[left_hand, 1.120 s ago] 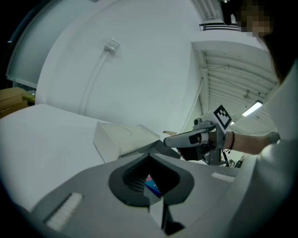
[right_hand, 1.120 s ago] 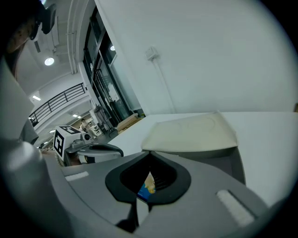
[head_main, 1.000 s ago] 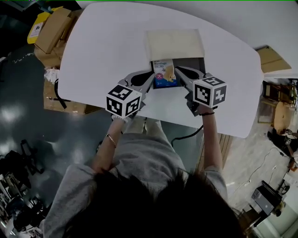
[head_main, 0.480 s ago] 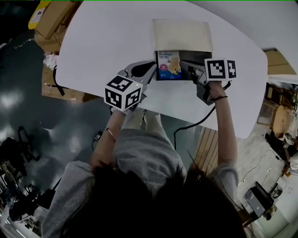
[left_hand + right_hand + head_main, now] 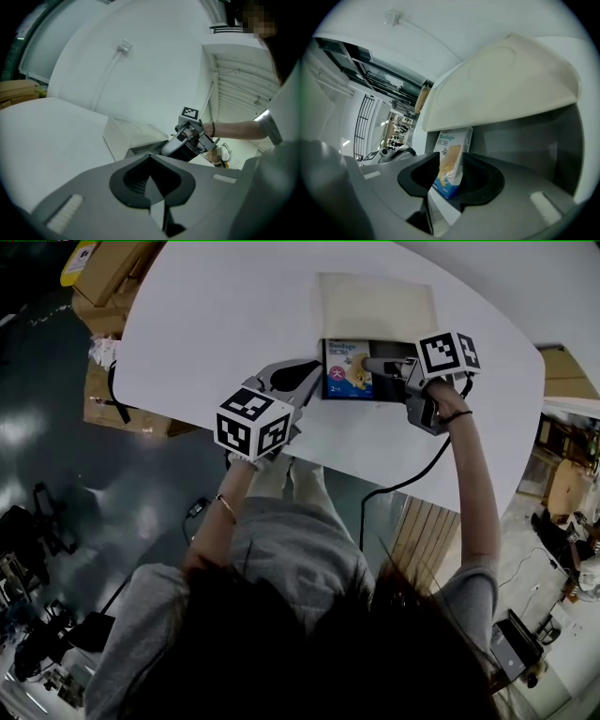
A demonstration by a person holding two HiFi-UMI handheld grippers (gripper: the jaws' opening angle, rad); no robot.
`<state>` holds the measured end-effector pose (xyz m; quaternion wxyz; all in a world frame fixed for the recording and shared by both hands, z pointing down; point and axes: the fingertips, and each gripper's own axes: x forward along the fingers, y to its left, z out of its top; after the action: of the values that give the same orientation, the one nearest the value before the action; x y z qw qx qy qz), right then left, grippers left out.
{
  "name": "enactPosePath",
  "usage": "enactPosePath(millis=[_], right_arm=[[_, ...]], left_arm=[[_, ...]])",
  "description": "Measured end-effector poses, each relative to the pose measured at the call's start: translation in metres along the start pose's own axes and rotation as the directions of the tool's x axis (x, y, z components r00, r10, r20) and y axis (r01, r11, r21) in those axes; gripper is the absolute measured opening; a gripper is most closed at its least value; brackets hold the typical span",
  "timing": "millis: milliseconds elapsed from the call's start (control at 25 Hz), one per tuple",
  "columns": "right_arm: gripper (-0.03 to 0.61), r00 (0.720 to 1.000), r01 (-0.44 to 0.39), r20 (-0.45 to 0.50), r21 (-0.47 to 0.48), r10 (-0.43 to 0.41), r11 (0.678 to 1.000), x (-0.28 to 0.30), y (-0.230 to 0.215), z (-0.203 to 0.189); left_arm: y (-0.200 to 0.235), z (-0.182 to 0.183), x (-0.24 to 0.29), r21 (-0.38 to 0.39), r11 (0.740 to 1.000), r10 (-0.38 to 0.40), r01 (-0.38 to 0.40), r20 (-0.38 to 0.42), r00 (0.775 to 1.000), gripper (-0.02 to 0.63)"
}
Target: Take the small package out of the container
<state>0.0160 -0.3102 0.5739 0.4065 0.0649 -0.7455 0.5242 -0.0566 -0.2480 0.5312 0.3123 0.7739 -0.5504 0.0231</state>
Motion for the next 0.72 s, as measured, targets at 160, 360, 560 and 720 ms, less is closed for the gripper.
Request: enactPosePath(millis=[160,360,560,720], right_arm=[[0.18,0.999,0.009,-0.054,0.016,-0.009,1.0,0.005,-0.005,-0.001],[0.186,0.995,0.004,-0.101,0.031,-0.001,1.0,0.012,-0.01,-0.004],[0.19,0.99,-0.036,-0.138,0.047,0.042,0.998,0.016,-0.009,-0.006],[0.187,0.987,-0.067,-0.143,0.067,0.076,0.995,0.019,-0.011,-0.007]], left_arm=[[0.0,-0.001,0.0,-0.008,1.0,0.003,-0.003,-0.001,1.0,-0.014],[0.0,-0.002,0.001,-0.013,1.0,0.004,-0.004,-0.004,1.0,-0.014],[0.003,0.001,0.004,-0.016,1.0,0.009,-0.009,-0.004,1.0,-0.014],[0.002,-0.001,0.005,-0.016,1.0,0.012,-0.012,-0.004,1.0,-0.014]])
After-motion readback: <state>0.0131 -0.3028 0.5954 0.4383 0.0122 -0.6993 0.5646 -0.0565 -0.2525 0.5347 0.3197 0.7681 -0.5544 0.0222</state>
